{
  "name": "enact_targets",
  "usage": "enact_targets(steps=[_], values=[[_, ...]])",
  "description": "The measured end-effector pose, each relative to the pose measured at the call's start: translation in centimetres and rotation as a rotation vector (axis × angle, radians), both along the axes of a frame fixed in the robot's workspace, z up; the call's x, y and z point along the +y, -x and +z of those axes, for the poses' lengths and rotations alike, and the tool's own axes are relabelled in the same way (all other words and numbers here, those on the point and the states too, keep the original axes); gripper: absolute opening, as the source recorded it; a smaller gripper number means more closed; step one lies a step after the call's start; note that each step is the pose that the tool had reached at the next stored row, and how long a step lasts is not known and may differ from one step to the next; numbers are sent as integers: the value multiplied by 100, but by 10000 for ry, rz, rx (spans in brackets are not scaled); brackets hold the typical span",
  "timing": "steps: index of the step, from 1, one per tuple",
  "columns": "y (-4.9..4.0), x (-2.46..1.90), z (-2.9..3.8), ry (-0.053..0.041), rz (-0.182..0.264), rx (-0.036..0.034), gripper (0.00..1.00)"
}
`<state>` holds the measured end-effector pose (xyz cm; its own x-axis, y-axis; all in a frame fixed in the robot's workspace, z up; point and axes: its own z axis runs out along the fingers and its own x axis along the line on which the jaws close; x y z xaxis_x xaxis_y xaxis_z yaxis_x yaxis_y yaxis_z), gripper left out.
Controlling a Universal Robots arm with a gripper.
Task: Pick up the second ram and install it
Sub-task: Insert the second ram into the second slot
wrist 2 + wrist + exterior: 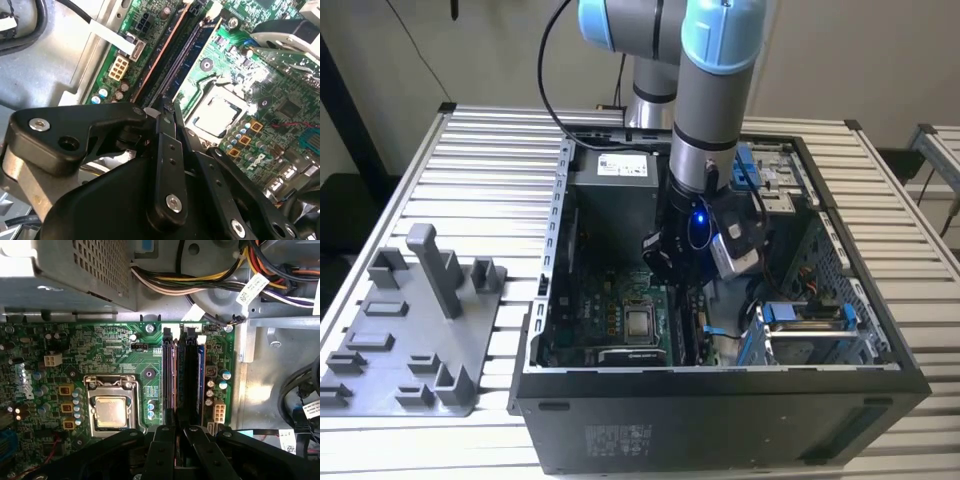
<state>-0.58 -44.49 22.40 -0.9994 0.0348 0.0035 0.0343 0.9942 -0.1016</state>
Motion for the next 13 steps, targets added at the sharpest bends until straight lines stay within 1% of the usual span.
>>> enact_targets(steps=[7,13], values=[[-6,0,-2,-3,-132,-1,13],[-10,3,-32,-2,-155,0,13]])
